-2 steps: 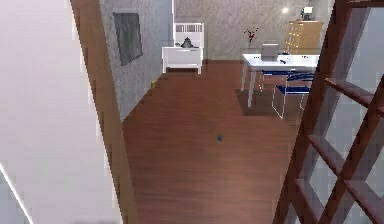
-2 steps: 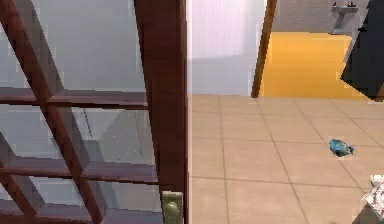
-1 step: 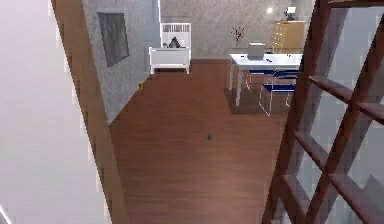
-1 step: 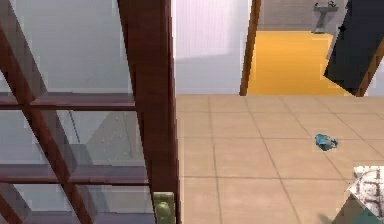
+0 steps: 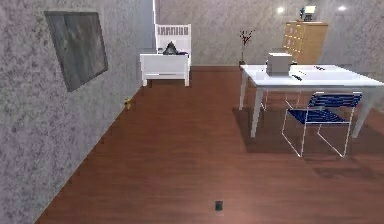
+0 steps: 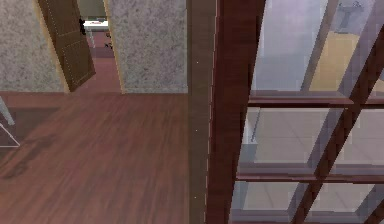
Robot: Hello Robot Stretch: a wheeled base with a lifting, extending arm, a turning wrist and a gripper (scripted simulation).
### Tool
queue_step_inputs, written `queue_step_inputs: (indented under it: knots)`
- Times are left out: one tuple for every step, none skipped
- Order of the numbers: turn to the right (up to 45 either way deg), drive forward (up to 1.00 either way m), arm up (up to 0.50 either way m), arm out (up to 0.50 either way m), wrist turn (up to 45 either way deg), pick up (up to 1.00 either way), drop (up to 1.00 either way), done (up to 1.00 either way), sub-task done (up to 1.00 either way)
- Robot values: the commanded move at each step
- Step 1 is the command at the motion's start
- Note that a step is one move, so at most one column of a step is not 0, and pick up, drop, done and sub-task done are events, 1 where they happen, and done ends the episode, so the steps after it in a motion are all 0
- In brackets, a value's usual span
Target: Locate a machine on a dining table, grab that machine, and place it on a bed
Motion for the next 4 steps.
queue_step_inputs:
  knots:
    - [3.0,0.00,0.00,0.00,0.0,0.00,0.00,0.00,0.00]
    - [0.0,0.05,0.00,0.00,0.0,0.00,0.00,0.00,0.00]
    - [45.0,0.00,0.00,0.00,0.0,0.00,0.00,0.00,0.00]
    - [6.0,0.00,0.00,0.00,0.0,0.00,0.00,0.00,0.00]
